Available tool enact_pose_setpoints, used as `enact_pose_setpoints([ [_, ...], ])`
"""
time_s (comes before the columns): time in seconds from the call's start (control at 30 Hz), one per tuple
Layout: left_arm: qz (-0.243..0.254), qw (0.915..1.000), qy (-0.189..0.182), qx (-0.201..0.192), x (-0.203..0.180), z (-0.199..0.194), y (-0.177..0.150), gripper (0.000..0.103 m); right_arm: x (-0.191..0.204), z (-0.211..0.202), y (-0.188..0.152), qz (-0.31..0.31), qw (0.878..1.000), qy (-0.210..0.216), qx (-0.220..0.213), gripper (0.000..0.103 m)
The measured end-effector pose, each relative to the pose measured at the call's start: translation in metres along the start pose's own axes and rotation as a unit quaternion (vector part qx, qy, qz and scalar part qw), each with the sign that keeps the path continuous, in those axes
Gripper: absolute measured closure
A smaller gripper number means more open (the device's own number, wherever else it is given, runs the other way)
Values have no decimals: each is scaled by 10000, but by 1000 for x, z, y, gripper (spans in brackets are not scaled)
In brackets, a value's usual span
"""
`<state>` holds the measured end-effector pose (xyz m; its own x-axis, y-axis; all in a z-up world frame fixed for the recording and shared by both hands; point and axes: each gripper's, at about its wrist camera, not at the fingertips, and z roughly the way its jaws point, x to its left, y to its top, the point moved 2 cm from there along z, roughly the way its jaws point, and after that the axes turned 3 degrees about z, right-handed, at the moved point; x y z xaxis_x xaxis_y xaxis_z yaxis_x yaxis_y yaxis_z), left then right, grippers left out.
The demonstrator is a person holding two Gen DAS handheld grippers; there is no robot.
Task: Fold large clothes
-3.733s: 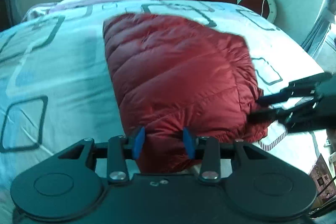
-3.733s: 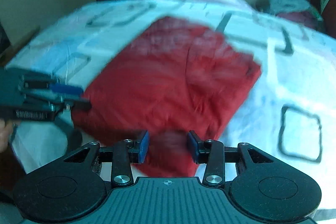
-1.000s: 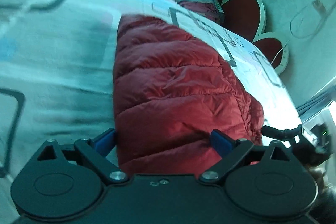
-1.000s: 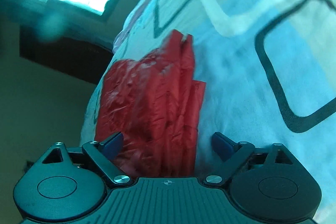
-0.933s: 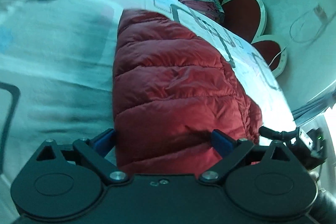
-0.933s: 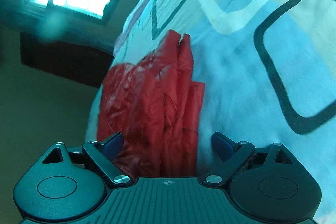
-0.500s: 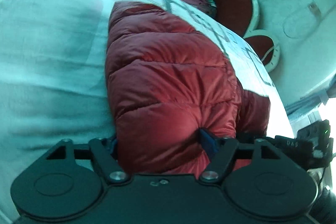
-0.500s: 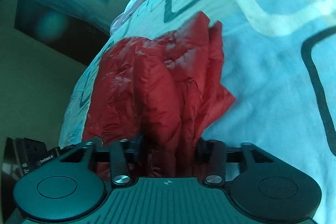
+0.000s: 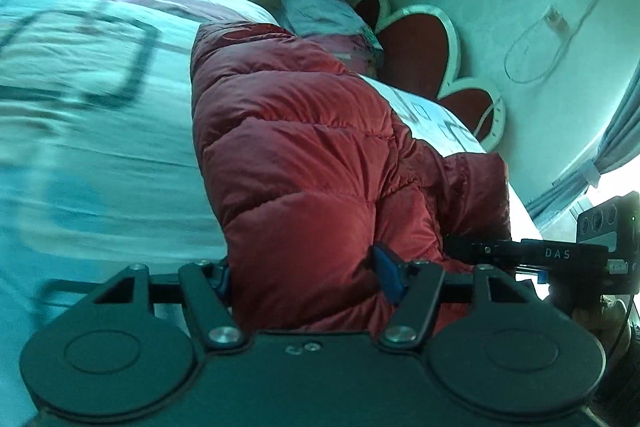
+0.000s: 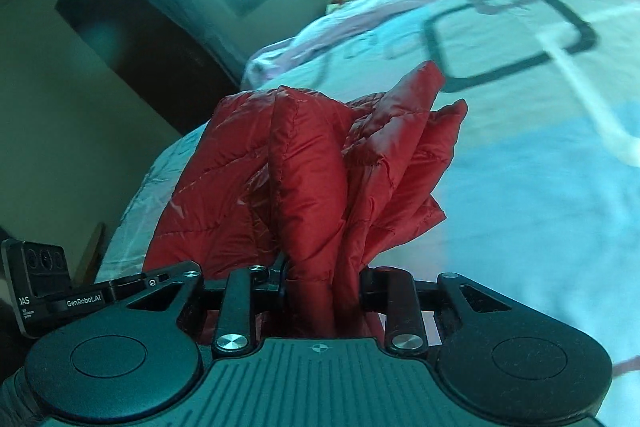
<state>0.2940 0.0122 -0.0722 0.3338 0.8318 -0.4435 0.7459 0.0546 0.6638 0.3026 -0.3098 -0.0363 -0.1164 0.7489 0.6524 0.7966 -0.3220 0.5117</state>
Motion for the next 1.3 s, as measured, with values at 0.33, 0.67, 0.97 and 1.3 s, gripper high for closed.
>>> enact_pose_setpoints([
  [0.33,-234,9992,312,-50,91,-50,11,39,93,94,-16,-290,9992,169,201,75],
  [0.67,-387,9985,223,325,141,-25,12,38,79,154,-24,99,9988,-123,471,75],
  [0.97,-201,9988,22,455,155,-9,7,24,48,172,-30,790,9956,-170,483,73],
  [1.3,348,9988,338,-32,152,-60,28,39,61,90,-6,185,9969,-557,-518,64],
])
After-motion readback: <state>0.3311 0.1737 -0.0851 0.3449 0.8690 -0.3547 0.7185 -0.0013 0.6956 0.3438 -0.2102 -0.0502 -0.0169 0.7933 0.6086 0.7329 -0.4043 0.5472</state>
